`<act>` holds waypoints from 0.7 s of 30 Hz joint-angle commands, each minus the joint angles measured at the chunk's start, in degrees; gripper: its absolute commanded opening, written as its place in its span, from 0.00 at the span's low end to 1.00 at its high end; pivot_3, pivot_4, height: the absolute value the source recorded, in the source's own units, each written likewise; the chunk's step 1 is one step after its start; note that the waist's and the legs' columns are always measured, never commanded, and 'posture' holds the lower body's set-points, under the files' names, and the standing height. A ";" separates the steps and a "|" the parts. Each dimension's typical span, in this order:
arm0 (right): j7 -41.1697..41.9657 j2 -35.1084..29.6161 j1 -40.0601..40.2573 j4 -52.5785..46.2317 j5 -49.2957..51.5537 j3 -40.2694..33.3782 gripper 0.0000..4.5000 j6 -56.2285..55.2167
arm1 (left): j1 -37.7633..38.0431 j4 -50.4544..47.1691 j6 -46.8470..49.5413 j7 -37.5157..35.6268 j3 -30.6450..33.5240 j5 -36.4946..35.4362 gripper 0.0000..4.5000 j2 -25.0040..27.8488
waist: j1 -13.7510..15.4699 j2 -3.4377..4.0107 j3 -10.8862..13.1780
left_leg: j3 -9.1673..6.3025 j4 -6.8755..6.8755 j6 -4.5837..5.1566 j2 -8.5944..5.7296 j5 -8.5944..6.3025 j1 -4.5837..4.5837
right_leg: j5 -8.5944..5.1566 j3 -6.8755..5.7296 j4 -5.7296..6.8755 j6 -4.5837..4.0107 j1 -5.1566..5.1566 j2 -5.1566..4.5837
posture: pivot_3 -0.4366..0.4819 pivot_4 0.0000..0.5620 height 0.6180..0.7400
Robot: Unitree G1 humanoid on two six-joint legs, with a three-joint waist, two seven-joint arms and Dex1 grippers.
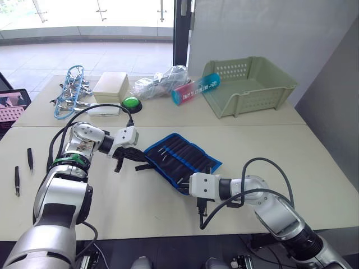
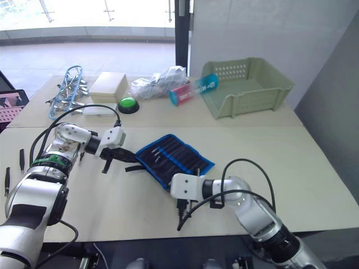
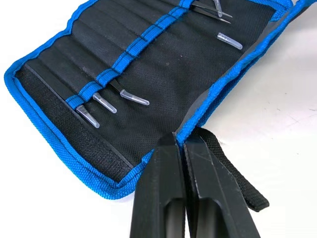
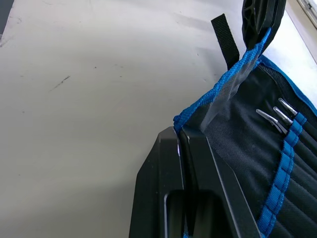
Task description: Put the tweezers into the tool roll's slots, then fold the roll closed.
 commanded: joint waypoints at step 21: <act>1.97 6.01 -1.94 -5.86 24.03 -13.58 0.81 29.57 | 13.99 -14.34 -17.10 -0.24 -8.43 -12.52 0.00 10.19 | 0.16 0.01 0.01 | -0.08 0.34 0.01 0.01 0.00 0.04 | 0.00 0.02 0.33 0.00 0.07 -0.01 | 0.48 0.27 0.81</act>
